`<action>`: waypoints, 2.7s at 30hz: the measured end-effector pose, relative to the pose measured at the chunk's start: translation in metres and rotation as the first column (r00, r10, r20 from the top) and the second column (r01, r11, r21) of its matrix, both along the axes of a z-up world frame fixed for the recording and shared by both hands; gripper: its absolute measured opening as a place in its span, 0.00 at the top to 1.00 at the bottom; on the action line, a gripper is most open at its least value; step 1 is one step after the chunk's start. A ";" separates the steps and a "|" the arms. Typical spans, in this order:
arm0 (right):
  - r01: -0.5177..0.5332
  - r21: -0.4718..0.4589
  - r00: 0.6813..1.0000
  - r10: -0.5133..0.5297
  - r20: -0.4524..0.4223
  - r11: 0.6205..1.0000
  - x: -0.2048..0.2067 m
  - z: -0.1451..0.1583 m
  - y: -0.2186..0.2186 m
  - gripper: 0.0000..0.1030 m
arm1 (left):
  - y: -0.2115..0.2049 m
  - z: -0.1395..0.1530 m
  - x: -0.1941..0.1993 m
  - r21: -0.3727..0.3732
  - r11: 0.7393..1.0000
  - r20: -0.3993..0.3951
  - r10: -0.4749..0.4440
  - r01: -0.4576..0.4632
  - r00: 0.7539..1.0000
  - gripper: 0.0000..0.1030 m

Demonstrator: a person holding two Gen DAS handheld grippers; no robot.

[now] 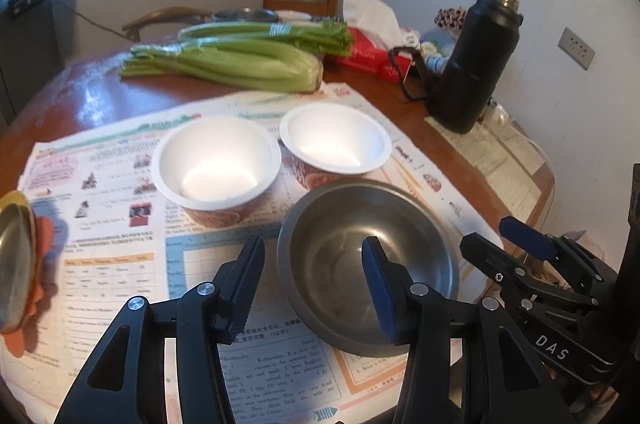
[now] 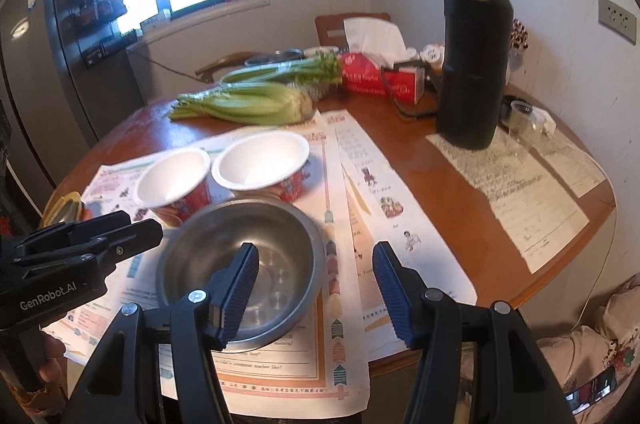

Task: Organize plates and bowls
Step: 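Move the left gripper toward the rim of the steel bowl, then close the left gripper on the steel bowl rim, then lift the steel bowl with the left gripper and carry it toward the paper bowls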

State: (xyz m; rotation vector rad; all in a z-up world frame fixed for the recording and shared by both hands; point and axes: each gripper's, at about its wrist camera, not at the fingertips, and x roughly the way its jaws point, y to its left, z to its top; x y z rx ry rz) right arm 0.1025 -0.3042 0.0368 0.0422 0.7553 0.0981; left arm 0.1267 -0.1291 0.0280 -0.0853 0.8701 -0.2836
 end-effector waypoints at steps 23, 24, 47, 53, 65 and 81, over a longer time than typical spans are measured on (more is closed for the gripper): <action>-0.040 -0.016 0.991 0.038 -0.131 0.999 0.030 -0.059 0.011 0.43 | -0.011 -0.052 0.048 -0.004 1.000 -0.128 -0.018 0.018 0.992 0.50; -0.049 -0.007 0.990 0.048 -0.134 0.999 0.030 -0.060 0.011 0.43 | -0.012 -0.053 0.049 -0.003 1.000 -0.132 -0.020 0.019 0.991 0.50; -0.150 0.003 0.984 0.149 -0.101 0.989 0.020 -0.048 0.027 0.44 | -0.025 -0.051 0.044 -0.039 0.997 -0.152 -0.066 0.061 0.986 0.50; -0.155 0.003 0.985 0.155 -0.072 0.988 0.014 -0.036 0.026 0.44 | -0.022 -0.040 0.036 -0.034 0.998 -0.127 -0.061 0.057 0.990 0.50; -0.204 -0.003 0.979 0.204 -0.016 0.979 -0.005 -0.015 0.048 0.43 | 0.004 -0.017 0.010 -0.023 1.000 -0.068 -0.009 0.008 0.998 0.50; -0.300 -0.009 0.953 0.300 0.035 0.954 -0.035 -0.001 0.088 0.43 | 0.047 0.002 -0.033 -0.022 0.998 -0.014 0.067 -0.067 0.998 0.49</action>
